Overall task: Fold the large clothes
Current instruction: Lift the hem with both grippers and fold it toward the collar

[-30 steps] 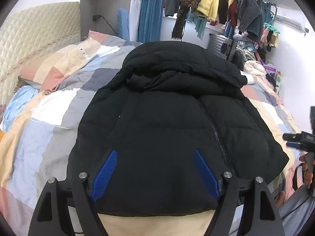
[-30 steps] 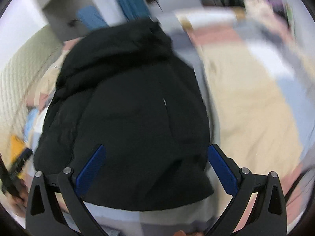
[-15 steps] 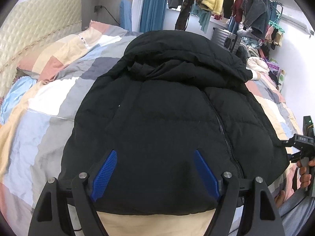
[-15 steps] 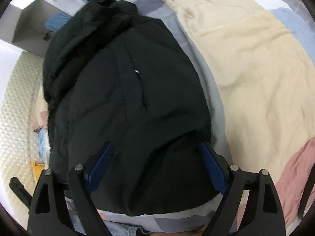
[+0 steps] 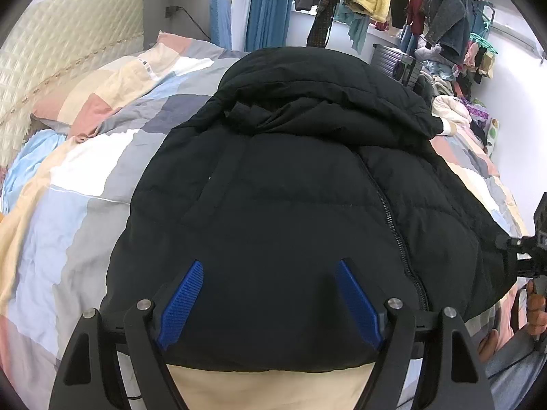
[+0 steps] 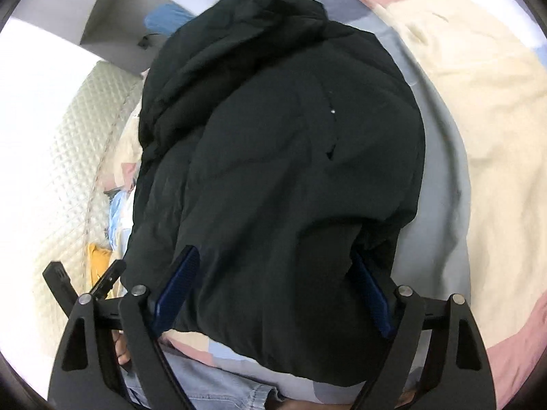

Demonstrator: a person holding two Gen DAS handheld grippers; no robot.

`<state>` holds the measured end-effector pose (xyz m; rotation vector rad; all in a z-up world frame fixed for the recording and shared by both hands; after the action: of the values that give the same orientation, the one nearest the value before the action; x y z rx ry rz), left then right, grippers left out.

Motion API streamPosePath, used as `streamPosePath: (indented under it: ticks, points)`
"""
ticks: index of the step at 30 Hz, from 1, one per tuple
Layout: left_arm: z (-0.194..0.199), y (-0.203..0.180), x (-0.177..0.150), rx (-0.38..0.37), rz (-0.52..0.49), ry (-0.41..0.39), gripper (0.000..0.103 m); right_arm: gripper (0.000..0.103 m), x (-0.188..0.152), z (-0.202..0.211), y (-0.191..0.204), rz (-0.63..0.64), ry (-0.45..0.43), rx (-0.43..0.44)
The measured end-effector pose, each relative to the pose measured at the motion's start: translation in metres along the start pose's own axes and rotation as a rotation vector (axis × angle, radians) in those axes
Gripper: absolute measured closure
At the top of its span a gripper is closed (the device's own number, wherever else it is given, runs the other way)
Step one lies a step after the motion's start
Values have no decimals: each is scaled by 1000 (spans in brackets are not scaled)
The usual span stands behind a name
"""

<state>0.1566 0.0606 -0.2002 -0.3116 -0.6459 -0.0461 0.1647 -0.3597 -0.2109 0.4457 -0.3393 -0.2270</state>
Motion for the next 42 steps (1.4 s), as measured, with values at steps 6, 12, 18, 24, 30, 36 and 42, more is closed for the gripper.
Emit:
streamPosePath:
  ticks: [6, 12, 18, 24, 30, 36, 42]
  points:
    - [0, 0, -1, 4, 6, 1, 23, 20, -3, -24, -42, -228, 90, -148]
    - [-2, 8, 3, -17, 34, 10, 23, 31, 0, -32, -39, -224, 120, -148]
    - [7, 51, 12, -45, 187, 10, 23, 84, 2, -14, -9, -61, 0, -120]
    - [9, 118, 17, -36, 425, 58, 23, 88, 2, 7, -12, -67, -93, -55]
    - [-28, 159, -5, -44, 648, 204, 23, 87, 3, 3, -19, -125, -84, -23]
    - [-44, 150, -6, -13, 625, 240, 22, 86, 2, 1, -29, -165, -54, -23]
    - [-54, 151, -9, -73, 663, 248, 20, 84, 0, 1, -33, -183, -41, -23]
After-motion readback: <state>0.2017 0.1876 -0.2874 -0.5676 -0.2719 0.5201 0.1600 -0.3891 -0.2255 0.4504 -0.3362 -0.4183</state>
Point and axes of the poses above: each gripper's, at about its wrist camera, not at the fingertips, and z roughly against the way its jaws point, y to its left, x to its top, the point moved 1 cm from there along -z, roughly the way its jaws point, and after that the axes turned 9 degrees about -x, right-handed, at the moved point
